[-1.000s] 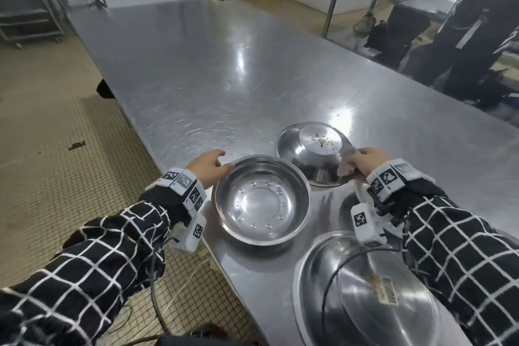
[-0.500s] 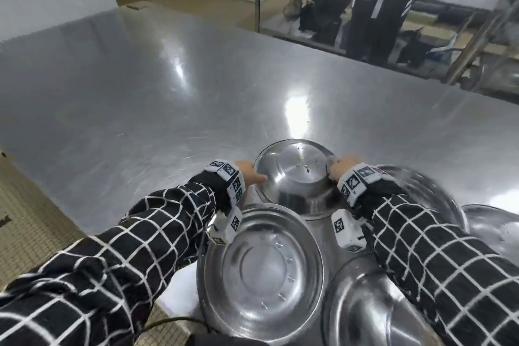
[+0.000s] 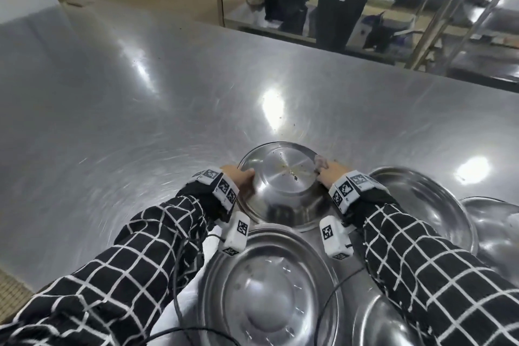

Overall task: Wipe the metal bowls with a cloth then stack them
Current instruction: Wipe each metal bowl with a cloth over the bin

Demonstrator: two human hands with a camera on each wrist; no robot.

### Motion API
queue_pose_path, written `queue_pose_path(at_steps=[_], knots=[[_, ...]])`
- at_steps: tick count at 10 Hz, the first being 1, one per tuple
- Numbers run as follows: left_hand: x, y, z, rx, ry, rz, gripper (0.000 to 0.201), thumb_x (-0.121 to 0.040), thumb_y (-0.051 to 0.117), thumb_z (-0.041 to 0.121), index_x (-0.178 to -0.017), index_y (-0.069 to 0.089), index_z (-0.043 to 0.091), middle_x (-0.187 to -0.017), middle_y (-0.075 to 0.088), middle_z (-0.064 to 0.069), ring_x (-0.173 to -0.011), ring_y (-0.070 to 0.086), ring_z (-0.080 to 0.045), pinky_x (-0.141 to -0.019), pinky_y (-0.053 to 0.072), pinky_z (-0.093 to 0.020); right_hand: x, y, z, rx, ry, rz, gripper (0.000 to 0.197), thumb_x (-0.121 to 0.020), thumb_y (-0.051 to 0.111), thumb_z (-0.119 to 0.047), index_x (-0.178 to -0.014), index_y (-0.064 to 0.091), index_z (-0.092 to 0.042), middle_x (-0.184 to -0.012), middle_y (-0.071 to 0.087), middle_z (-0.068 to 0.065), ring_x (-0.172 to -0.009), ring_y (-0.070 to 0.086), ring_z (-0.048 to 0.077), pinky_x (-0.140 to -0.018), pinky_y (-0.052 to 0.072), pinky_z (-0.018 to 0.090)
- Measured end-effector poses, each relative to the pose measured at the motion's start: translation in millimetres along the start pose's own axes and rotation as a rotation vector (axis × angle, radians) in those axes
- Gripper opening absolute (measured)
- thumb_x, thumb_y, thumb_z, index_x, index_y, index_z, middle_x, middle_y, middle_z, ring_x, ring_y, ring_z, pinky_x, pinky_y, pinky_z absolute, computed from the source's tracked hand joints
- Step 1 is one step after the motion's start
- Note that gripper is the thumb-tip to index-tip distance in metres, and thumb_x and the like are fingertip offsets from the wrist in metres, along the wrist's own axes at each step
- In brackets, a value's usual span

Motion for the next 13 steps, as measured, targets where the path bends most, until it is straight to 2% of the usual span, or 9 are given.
queue_pose_path(at_steps=[2,4,6,7,8,9,10,11,13], knots=[[-20.3,4.1,-7.8,0.462,0.049,-0.004,0.045,-0.091,0.054,0.048,-0.101,0.064,0.005,-0.104,0.067,-0.018,-0.094,0.063,-0.033,-0.081,0.054,-0.036,-4.5,-1.9,4.2,-0.091,-0.004,0.015,0.032,-0.101,0.037,-0.014,-0.125,0.051,0.000,-0.118,0.055,0.017,-0.118,0.050,0.032,-0.090,0.038,0.032],[-27.5,1.1,-3.6,0.909,0.103,0.024,0.030,-0.082,0.063,0.040,-0.091,0.062,0.011,-0.112,0.065,-0.023,-0.104,0.062,-0.040,-0.095,0.048,-0.056,-3.5,2.5,6.4,-0.279,-0.002,0.035,0.022,-0.103,0.035,-0.018,-0.109,0.054,-0.010,-0.112,0.056,0.013,-0.094,0.051,0.023,-0.078,0.033,0.023],[-48.9,-12.5,-20.7,1.081,0.081,0.067,0.092,-0.039,0.081,0.067,-0.106,0.064,0.008,-0.107,0.067,-0.018,-0.100,0.065,-0.038,-0.089,0.050,-0.058,10.3,-4.6,-2.3,-0.653,-0.046,0.213,0.036,-0.103,0.034,-0.016,-0.135,0.049,-0.016,-0.106,0.061,0.004,-0.089,0.053,0.015,-0.072,0.037,0.017],[-31.2,-28.1,-13.6,1.103,0.141,0.078,0.062,-0.068,0.074,0.057,-0.101,0.061,0.007,-0.107,0.066,-0.017,-0.104,0.062,-0.041,-0.091,0.049,-0.058,18.2,-16.6,-6.4,-0.759,-0.043,0.257,0.034,-0.103,0.033,-0.021,-0.131,0.050,-0.022,-0.104,0.060,0.004,-0.081,0.051,0.011,-0.063,0.038,0.016],[-13.8,-36.6,-7.2,1.083,0.163,0.089,0.052,-0.072,0.068,0.056,-0.094,0.061,0.010,-0.105,0.066,-0.017,-0.105,0.062,-0.040,-0.093,0.049,-0.056,22.3,-28.7,-4.3,-0.758,-0.016,0.289,0.033,-0.102,0.033,-0.022,-0.128,0.052,-0.015,-0.109,0.057,0.006,-0.085,0.051,0.015,-0.071,0.038,0.021],[10.7,-44.8,6.4,1.071,0.185,0.097,0.052,-0.071,0.068,0.059,-0.085,0.060,0.009,-0.096,0.067,-0.016,-0.097,0.064,-0.034,-0.092,0.051,-0.048,28.6,-49.9,3.3,-0.747,0.013,0.326,0.024,-0.101,0.033,-0.024,-0.106,0.055,-0.016,-0.096,0.051,0.008,-0.069,0.046,0.015,-0.069,0.036,0.027],[32.9,-50.9,20.5,1.045,0.212,0.130,0.035,-0.090,0.057,0.045,-0.080,0.056,0.012,-0.086,0.064,-0.010,-0.088,0.062,-0.028,-0.081,0.051,-0.039,36.4,-65.4,10.2,-0.708,0.037,0.343,0.021,-0.099,0.032,-0.026,-0.091,0.051,-0.022,-0.095,0.050,0.009,-0.077,0.048,0.020,-0.076,0.036,0.030],[62.4,-53.8,47.2,0.952,0.281,0.187,0.033,-0.095,0.051,0.042,-0.076,0.053,0.015,-0.080,0.060,-0.004,-0.074,0.058,-0.016,-0.067,0.048,-0.028,65.6,-95.4,27.9,-0.691,0.051,0.422,0.026,-0.100,0.033,-0.023,-0.080,0.049,-0.021,-0.093,0.051,0.009,-0.085,0.047,0.021,-0.069,0.037,0.027],[104.0,-32.3,96.6,0.888,0.405,0.146,0.057,-0.084,0.054,0.059,-0.105,0.063,0.006,-0.100,0.068,-0.011,-0.093,0.066,-0.027,-0.088,0.053,-0.042,138.3,-144.2,80.8,-0.666,0.080,0.548,0.034,-0.099,0.035,-0.023,-0.066,0.043,-0.021,-0.070,0.048,0.003,-0.060,0.044,0.016,-0.049,0.031,0.025]])
Point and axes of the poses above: each hand's wrist, its own x-axis away from the middle knuckle, its own y-axis out of the palm, z = x × y, the point moved 8 cm from there along -x, towards the middle knuckle
